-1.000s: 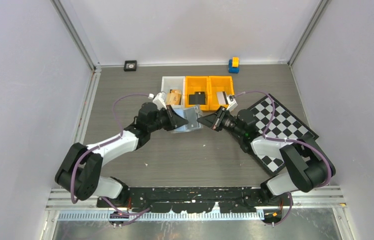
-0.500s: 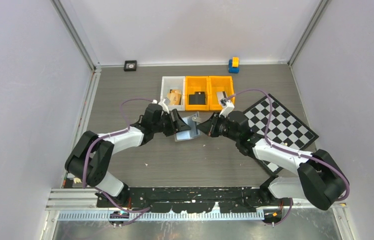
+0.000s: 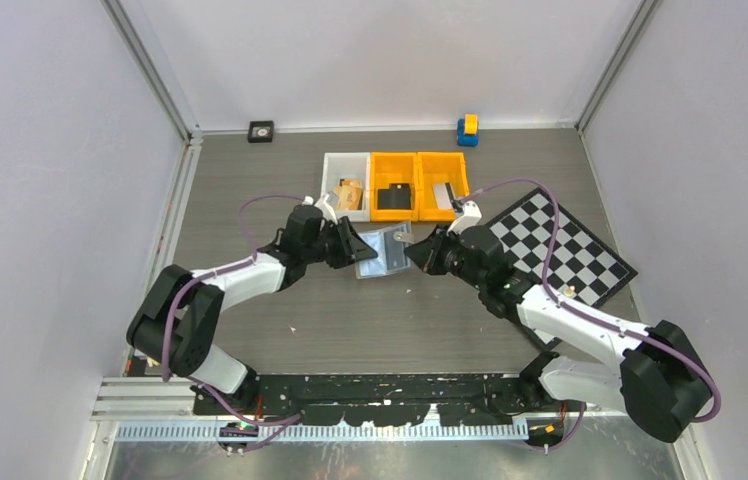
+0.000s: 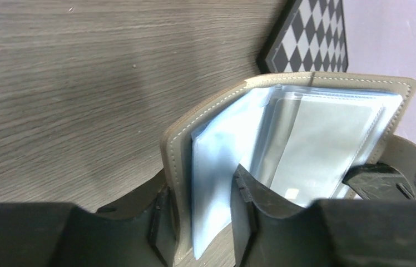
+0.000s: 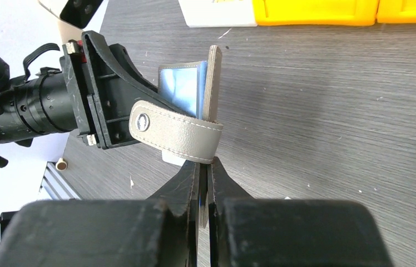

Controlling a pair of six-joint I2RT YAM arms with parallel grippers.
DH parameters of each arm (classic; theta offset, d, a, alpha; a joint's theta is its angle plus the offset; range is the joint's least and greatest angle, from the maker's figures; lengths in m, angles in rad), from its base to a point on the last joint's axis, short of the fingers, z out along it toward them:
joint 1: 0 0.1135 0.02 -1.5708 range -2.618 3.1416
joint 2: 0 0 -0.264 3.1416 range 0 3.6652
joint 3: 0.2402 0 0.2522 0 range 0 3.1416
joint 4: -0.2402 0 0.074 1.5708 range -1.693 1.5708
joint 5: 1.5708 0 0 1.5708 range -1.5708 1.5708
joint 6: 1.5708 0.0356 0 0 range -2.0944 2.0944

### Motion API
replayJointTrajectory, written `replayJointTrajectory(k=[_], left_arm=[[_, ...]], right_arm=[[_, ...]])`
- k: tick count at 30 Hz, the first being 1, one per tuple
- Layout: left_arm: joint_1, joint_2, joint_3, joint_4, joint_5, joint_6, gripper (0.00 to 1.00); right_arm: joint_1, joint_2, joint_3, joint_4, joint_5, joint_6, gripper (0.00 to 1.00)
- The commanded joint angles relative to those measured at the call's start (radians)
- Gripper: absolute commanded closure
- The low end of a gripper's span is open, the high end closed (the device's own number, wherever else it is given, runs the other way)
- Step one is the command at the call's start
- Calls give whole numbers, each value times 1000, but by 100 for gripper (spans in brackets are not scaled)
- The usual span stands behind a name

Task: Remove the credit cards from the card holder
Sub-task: Remove the credit card from the card holder.

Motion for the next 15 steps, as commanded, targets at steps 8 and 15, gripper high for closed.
replayJointTrajectory(k=[8, 15], left_arm=[[5, 33, 33, 36, 11, 22, 100], [-12, 63, 51, 70, 64, 16, 100]], right_arm=[[42, 70, 58, 206, -234, -40, 100], [91, 142, 126, 88, -111, -89, 99]])
